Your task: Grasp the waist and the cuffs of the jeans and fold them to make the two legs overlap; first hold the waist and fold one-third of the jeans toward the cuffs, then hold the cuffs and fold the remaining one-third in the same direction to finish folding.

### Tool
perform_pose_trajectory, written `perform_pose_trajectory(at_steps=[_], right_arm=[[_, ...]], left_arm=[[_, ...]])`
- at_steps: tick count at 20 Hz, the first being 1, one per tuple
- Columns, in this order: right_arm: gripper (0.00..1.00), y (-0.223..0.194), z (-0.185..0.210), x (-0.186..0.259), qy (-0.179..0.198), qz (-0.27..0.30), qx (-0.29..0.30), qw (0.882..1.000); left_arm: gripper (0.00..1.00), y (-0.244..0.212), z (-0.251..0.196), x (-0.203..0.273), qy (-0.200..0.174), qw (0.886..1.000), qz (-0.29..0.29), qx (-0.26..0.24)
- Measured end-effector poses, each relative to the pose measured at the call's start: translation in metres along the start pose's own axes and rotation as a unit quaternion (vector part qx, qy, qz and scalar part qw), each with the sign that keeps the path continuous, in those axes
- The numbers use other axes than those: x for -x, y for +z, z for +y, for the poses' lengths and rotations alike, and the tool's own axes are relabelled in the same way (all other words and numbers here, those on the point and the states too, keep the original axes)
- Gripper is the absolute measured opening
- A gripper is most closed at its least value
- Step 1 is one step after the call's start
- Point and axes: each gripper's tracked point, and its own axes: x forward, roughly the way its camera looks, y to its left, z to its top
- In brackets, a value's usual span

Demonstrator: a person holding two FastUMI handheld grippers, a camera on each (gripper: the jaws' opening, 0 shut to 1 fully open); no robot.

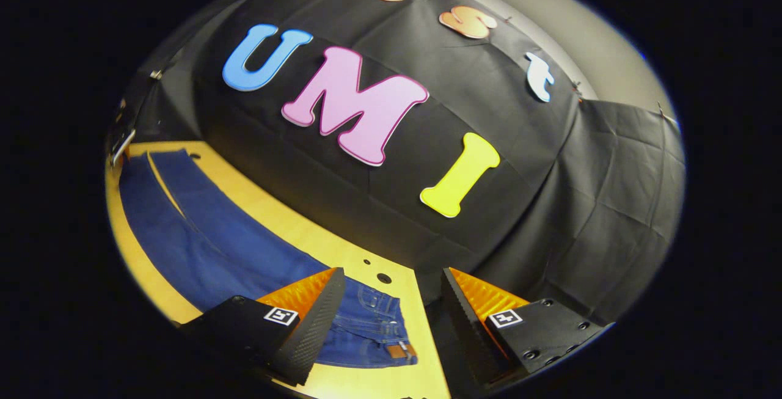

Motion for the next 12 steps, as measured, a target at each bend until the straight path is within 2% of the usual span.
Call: perform_pose_trajectory(at_steps=[2, 4, 5, 7, 9, 10, 12], right_arm=[[0.96, -0.035, -0.011, -0.014, 0.029, 0.019, 0.070, 0.997], [0.96, -0.079, -0.011, -0.021, 0.082, 0.050, 0.148, 0.984], [0.96, -0.104, -0.011, -0.022, 0.110, 0.066, 0.188, 0.974], [0.96, -0.156, -0.007, -0.021, 0.173, 0.103, 0.263, 0.943], [0.96, -0.214, -0.006, -0.009, 0.222, 0.155, 0.311, 0.911], [0.96, -0.238, -0.003, -0.003, 0.241, 0.177, 0.322, 0.898], [0.96, -0.264, -0.002, -0.009, 0.255, 0.192, 0.342, 0.884]], left_arm=[[0.06, 0.002, 0.000, 0.000, -0.004, 1.000, 0.007, 0.002], [0.06, 0.001, 0.000, 0.000, -0.003, 1.000, 0.017, -0.008], [0.06, 0.000, 0.000, 0.000, -0.002, 1.000, 0.022, -0.011], [0.06, 0.002, 0.000, -0.002, 0.001, 0.999, 0.031, -0.012], [0.06, 0.002, 0.000, -0.003, 0.005, 0.999, 0.037, -0.009], [0.06, 0.001, 0.001, -0.003, 0.007, 0.999, 0.040, -0.006], [0.06, 0.002, 0.001, -0.003, 0.010, 0.999, 0.050, 0.002]])
